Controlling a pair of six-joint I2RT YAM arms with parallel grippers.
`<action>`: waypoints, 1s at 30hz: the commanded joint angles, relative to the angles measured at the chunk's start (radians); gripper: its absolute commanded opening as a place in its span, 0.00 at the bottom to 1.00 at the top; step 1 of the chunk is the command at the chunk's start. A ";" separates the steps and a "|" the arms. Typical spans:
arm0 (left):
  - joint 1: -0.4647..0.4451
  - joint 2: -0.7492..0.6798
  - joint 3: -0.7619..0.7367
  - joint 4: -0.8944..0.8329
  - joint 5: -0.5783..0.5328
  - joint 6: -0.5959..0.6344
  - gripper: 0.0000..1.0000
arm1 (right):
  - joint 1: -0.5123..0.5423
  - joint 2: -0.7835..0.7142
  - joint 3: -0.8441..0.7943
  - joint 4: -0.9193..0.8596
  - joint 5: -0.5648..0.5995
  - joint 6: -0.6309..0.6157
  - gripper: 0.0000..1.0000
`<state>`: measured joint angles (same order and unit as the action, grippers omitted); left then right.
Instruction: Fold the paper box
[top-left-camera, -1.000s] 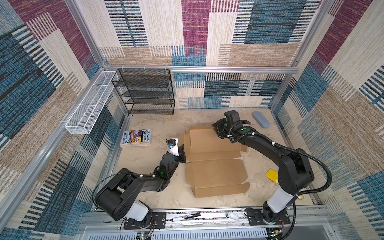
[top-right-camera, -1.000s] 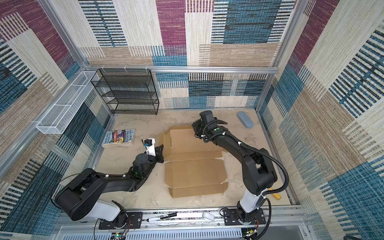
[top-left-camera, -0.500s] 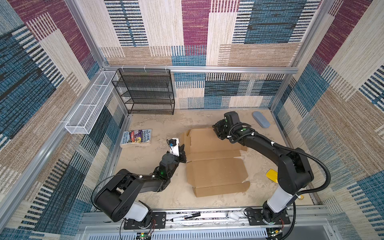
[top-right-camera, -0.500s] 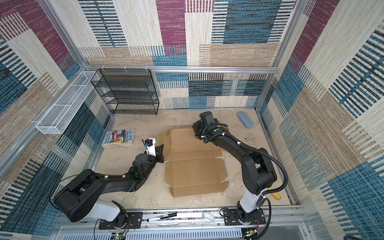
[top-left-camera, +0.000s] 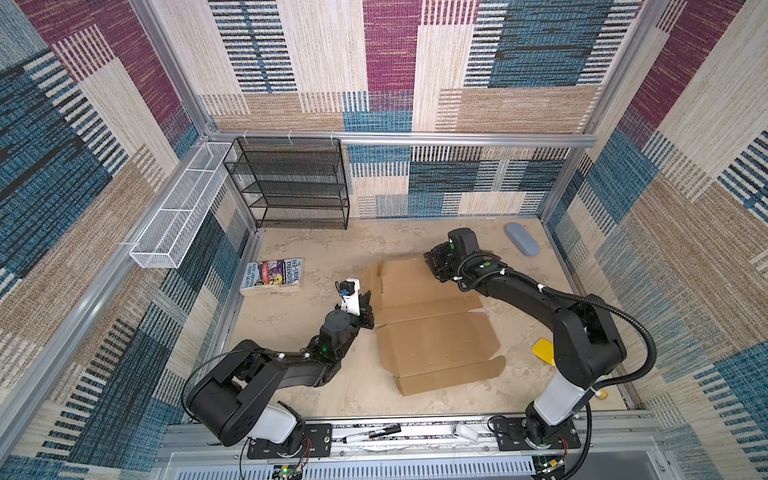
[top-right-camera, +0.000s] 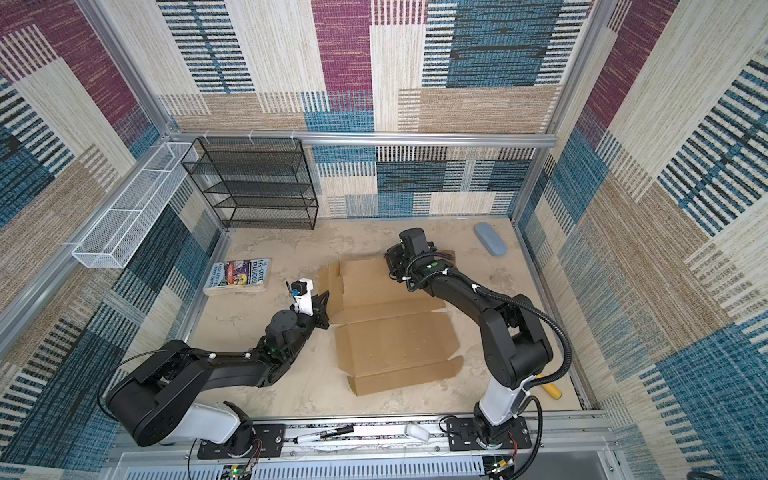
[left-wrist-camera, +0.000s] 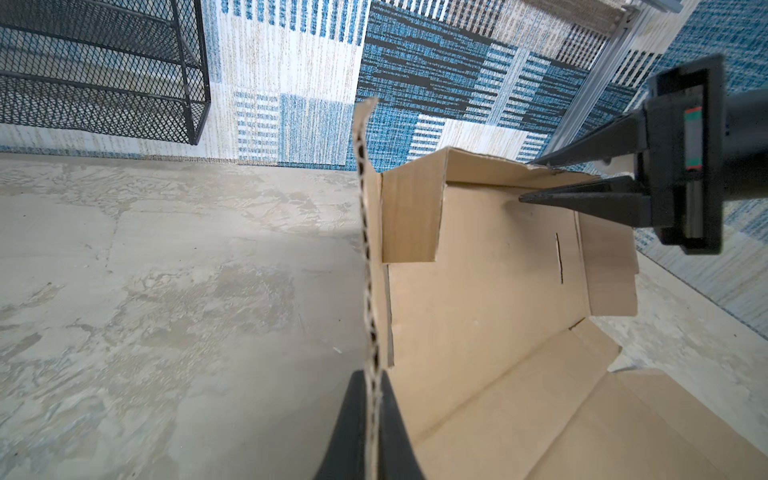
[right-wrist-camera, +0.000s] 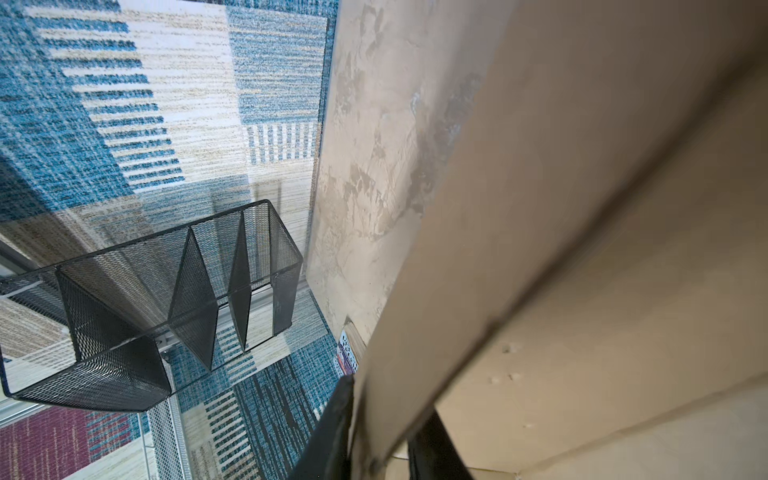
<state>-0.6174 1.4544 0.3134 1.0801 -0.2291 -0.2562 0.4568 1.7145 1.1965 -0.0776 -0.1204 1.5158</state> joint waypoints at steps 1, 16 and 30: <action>-0.005 0.003 -0.004 0.087 -0.007 0.012 0.00 | -0.001 -0.002 -0.008 0.061 0.016 0.035 0.23; -0.016 -0.009 -0.014 0.071 -0.033 0.011 0.00 | -0.006 0.030 -0.017 0.127 -0.013 0.038 0.14; -0.016 -0.045 -0.013 -0.019 -0.102 0.031 0.15 | -0.008 0.024 -0.030 0.141 -0.024 0.025 0.10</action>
<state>-0.6331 1.4292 0.2989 1.0721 -0.2863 -0.2562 0.4496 1.7443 1.1721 0.0612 -0.1471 1.5478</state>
